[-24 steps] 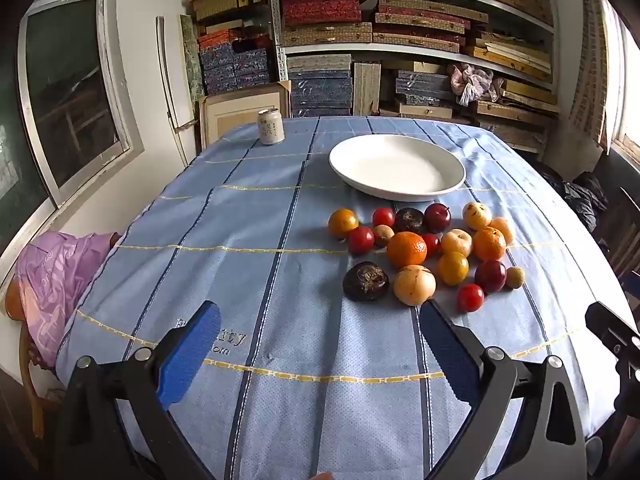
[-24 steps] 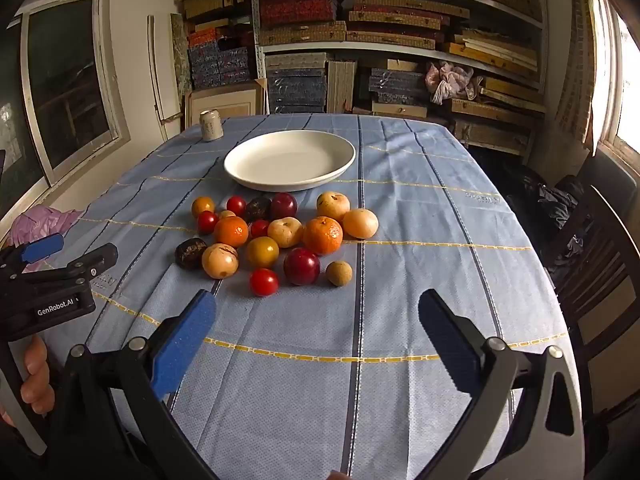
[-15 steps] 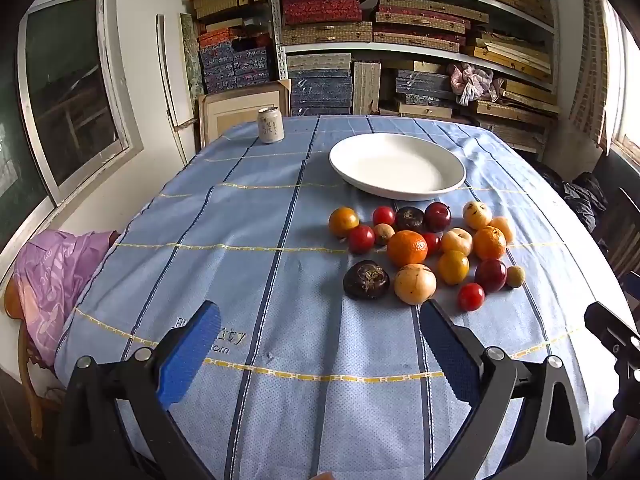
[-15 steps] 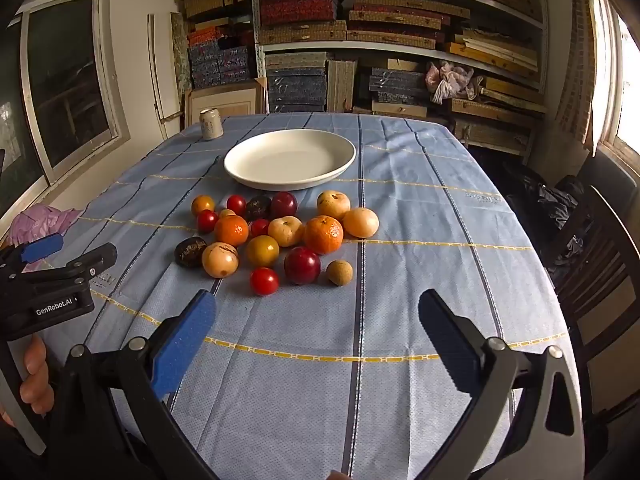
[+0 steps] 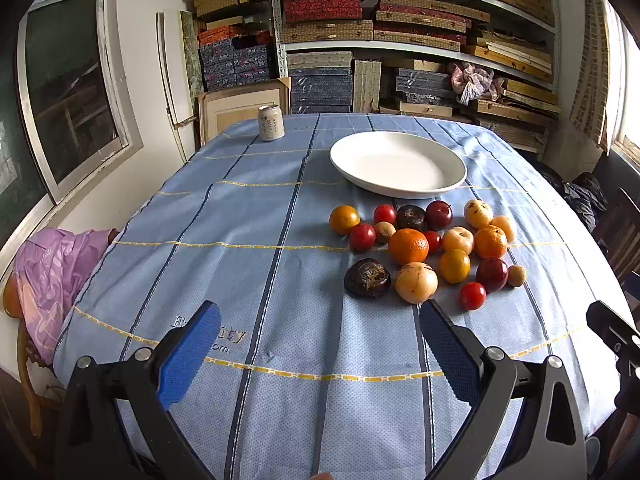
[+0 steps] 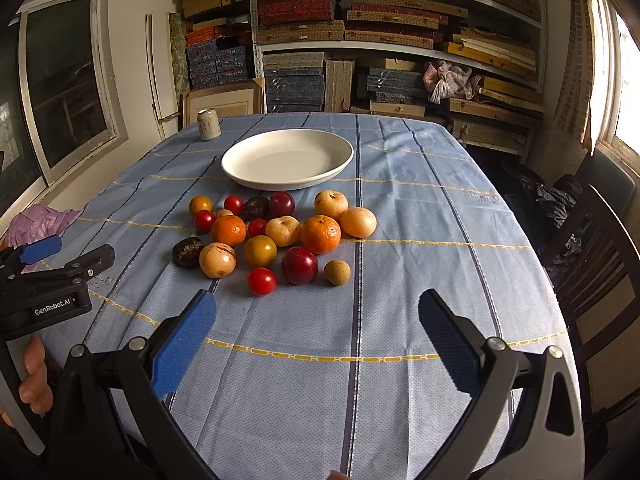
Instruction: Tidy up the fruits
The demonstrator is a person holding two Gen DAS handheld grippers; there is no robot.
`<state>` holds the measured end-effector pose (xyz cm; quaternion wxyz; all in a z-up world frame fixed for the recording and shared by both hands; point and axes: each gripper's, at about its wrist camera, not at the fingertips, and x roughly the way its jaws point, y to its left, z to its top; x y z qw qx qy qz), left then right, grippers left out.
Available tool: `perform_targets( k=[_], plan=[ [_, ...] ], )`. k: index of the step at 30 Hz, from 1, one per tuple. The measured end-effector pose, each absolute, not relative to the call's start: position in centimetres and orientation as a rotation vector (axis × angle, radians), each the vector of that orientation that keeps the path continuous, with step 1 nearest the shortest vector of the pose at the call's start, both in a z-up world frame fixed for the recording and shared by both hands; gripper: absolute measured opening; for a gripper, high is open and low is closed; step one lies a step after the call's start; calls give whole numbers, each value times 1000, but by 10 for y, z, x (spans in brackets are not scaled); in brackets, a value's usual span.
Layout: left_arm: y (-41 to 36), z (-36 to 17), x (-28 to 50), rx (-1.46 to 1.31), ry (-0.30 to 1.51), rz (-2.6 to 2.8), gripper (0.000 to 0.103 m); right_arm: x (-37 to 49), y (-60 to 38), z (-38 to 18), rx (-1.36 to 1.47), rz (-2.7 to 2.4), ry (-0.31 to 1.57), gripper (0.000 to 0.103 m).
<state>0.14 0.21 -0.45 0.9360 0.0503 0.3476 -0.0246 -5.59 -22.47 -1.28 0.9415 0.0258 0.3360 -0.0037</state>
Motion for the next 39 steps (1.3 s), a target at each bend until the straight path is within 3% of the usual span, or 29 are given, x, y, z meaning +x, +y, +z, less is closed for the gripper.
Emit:
perform_targets(
  k=[39],
  plan=[
    [6, -6, 5, 100, 714, -49, 100, -56, -226, -14, 51, -8, 687, 99]
  ],
)
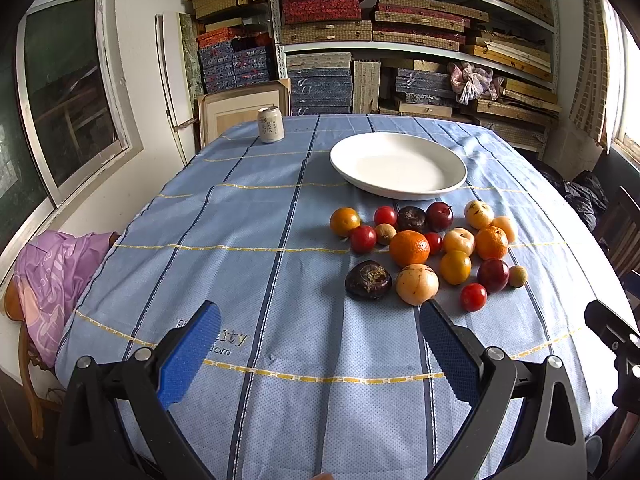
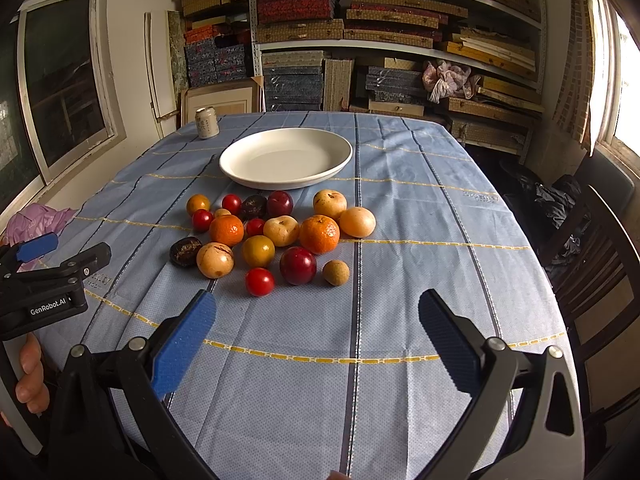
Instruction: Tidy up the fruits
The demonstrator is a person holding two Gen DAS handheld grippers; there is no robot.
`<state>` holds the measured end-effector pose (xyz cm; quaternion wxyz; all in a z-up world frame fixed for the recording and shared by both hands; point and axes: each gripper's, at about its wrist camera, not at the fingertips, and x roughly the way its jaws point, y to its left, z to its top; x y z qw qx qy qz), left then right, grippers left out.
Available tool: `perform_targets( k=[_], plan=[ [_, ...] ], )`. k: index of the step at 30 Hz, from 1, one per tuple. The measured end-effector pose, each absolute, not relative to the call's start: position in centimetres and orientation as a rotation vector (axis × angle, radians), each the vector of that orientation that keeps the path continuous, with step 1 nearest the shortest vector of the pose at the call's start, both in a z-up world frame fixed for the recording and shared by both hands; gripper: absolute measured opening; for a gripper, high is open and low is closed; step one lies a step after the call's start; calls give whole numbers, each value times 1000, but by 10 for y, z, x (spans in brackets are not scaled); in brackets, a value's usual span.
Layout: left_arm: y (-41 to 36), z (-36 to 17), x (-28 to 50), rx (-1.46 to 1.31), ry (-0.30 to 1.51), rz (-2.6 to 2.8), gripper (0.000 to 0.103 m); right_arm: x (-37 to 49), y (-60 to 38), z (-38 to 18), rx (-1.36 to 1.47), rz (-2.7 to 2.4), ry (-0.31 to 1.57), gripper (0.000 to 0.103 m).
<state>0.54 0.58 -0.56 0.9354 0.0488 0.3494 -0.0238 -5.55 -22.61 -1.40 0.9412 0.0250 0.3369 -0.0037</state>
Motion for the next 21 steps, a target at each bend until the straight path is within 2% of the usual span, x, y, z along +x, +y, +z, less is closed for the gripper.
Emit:
perform_targets(
  k=[21],
  plan=[
    [6, -9, 10, 100, 725, -54, 100, -57, -236, -13, 47, 3, 696, 99]
  ],
)
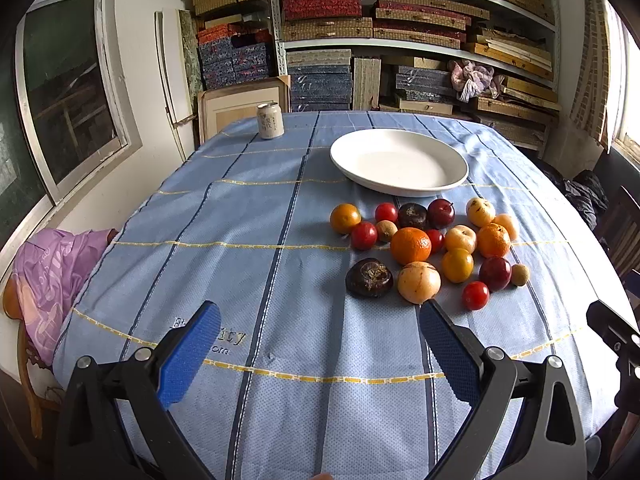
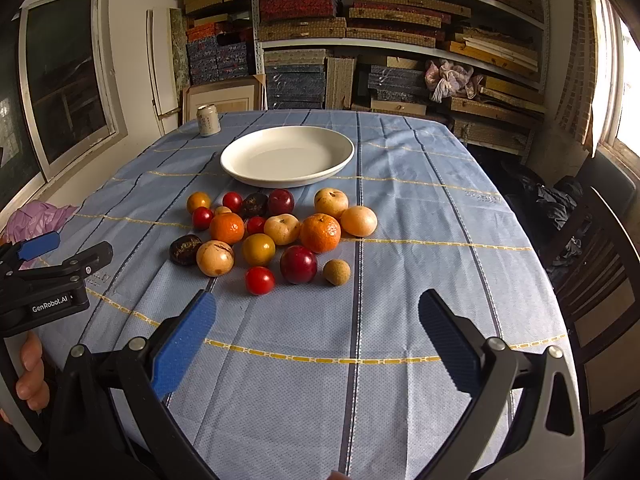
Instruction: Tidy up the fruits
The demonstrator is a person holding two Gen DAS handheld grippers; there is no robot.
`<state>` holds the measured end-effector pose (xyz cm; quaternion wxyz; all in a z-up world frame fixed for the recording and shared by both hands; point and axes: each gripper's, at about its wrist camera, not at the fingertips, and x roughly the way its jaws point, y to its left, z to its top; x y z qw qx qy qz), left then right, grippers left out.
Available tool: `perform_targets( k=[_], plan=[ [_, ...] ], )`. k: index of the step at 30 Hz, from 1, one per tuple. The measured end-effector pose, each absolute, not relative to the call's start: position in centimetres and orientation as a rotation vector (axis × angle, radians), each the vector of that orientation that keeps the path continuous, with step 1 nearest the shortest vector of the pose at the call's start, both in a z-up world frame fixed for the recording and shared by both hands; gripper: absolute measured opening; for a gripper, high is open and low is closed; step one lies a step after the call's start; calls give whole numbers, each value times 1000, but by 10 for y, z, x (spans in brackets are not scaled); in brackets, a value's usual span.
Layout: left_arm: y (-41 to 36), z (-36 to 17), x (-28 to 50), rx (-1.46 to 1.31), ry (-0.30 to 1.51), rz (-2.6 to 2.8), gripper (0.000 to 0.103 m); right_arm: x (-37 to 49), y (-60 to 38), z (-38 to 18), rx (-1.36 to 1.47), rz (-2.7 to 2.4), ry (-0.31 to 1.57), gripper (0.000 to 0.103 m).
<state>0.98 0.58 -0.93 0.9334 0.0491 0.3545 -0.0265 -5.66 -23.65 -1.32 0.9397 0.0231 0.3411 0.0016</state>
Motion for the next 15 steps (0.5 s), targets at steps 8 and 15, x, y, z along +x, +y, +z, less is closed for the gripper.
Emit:
perform_targets(
  k=[8, 15],
  plan=[
    [-6, -35, 35, 132, 796, -116, 100, -28, -239, -30, 33, 19, 745, 99],
    [-19, -61, 84, 196, 853, -113, 100, 21, -256, -46, 16, 58, 825, 99]
  ],
)
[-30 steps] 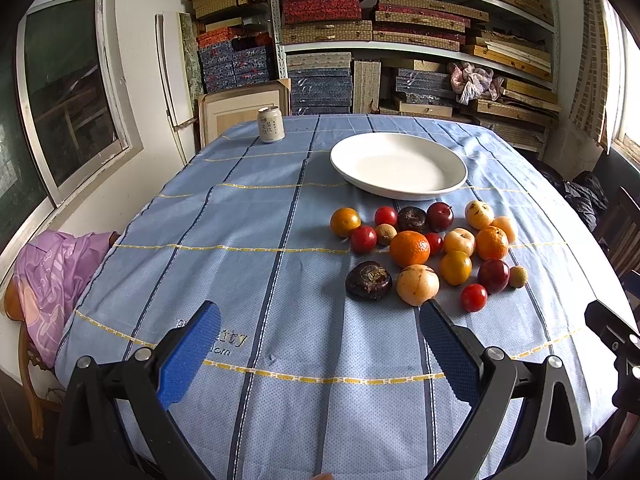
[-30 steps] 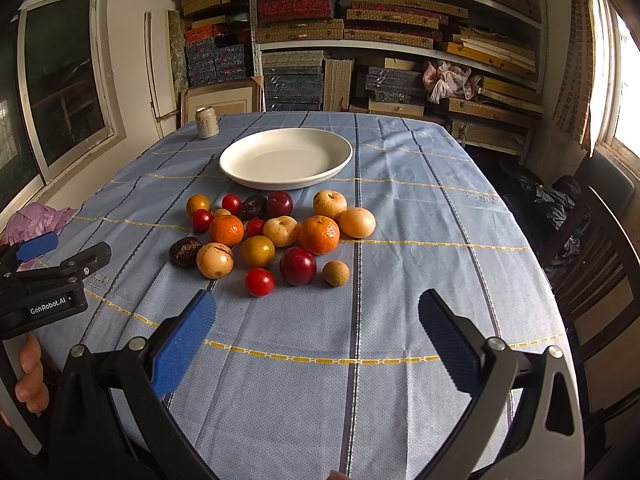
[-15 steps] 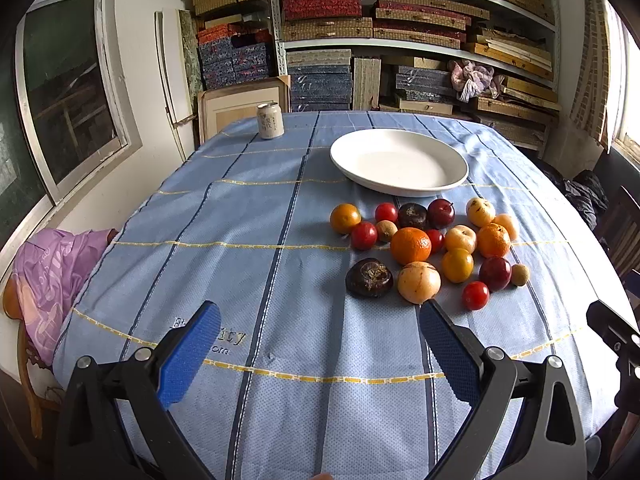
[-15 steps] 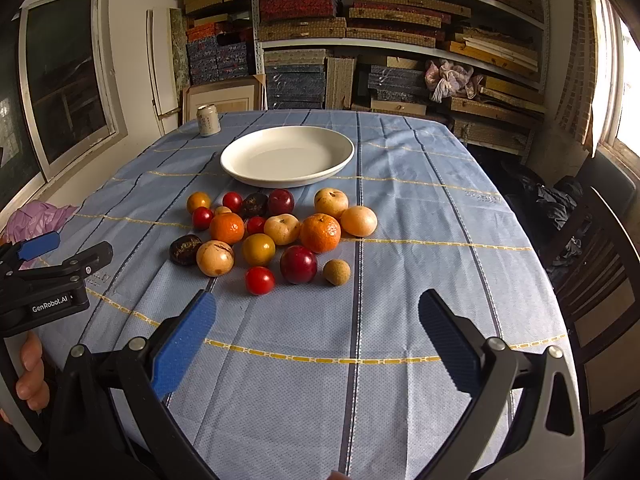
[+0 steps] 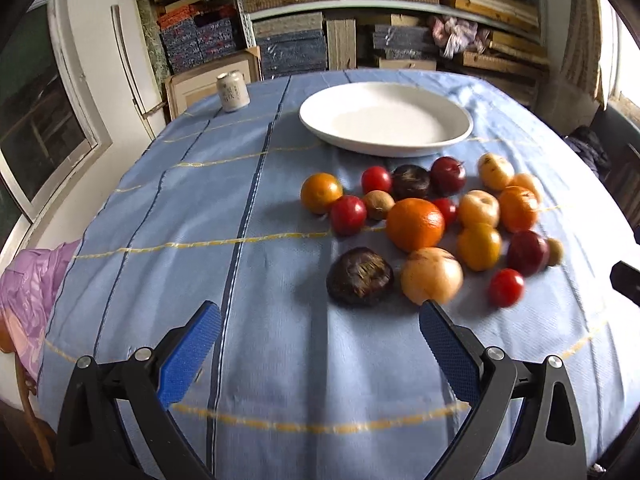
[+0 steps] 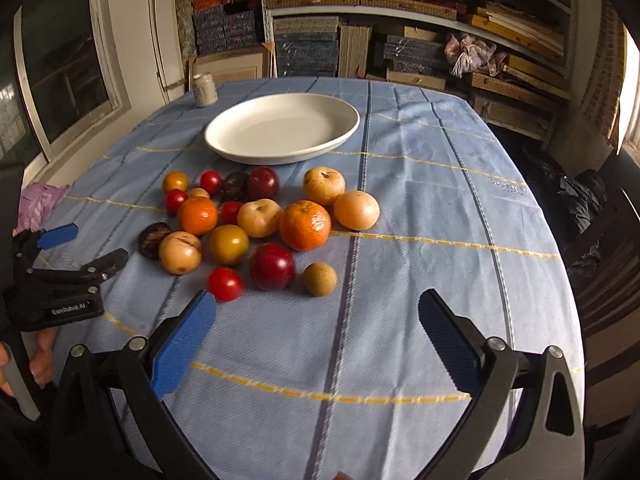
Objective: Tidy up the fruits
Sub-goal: 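Grasp the dark purple fruit with the left gripper while the right gripper grasps a small brown round fruit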
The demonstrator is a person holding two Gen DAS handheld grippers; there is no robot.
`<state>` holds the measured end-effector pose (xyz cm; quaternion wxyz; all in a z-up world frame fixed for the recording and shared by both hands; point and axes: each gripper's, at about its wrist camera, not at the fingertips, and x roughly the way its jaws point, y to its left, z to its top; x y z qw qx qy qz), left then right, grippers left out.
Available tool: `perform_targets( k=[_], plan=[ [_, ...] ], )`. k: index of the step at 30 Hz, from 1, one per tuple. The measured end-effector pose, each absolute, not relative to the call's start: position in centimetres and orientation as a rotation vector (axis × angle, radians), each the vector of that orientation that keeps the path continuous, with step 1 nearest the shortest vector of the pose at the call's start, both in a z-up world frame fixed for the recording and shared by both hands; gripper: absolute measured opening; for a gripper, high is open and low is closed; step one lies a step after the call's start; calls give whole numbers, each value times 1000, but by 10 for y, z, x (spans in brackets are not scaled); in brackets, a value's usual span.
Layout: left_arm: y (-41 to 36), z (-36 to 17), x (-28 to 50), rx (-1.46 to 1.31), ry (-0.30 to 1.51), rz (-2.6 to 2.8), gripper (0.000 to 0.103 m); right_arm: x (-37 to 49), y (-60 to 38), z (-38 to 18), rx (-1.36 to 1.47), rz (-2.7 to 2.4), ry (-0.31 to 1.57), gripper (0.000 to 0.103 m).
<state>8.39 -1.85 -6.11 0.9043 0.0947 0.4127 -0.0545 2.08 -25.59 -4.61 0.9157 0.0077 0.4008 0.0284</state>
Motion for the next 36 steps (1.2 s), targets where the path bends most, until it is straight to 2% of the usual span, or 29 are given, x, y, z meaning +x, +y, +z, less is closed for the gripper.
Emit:
perform_targets(
  k=[9, 10, 11, 13, 26, 29, 30, 31, 32, 33, 35, 36],
  plan=[
    [-23, -84, 112, 202, 888, -171, 100, 62, -262, -78, -3, 134, 928, 99],
    [-22, -85, 112, 199, 890, -176, 98, 62, -258, -83, -31, 128, 935, 96],
    [-21, -86, 113, 197, 895, -179, 96, 63, -255, -87, -45, 130, 941, 87],
    [-20, -88, 114, 189, 915, -200, 84, 66, -253, -93, -54, 140, 964, 76],
    [-26, -97, 124, 220, 905, -207, 82, 73, -247, -97, -62, 134, 965, 77],
    [-25, -101, 127, 194, 926, -232, 70, 75, -246, -98, -55, 139, 968, 75],
    [-26, -101, 126, 194, 923, -249, 59, 76, -245, -98, -52, 144, 971, 74],
    [-26, -101, 125, 189, 921, -260, 52, 76, -245, -99, -51, 147, 975, 70],
    [-28, -101, 125, 187, 923, -268, 50, 77, -244, -101, -53, 148, 980, 66],
    [-28, -101, 124, 191, 922, -268, 49, 77, -244, -102, -57, 150, 986, 63],
    [-30, -101, 124, 194, 919, -265, 49, 78, -244, -105, -51, 156, 994, 46],
    [-30, -101, 123, 192, 919, -265, 49, 78, -245, -106, -42, 154, 998, 45]
  ],
)
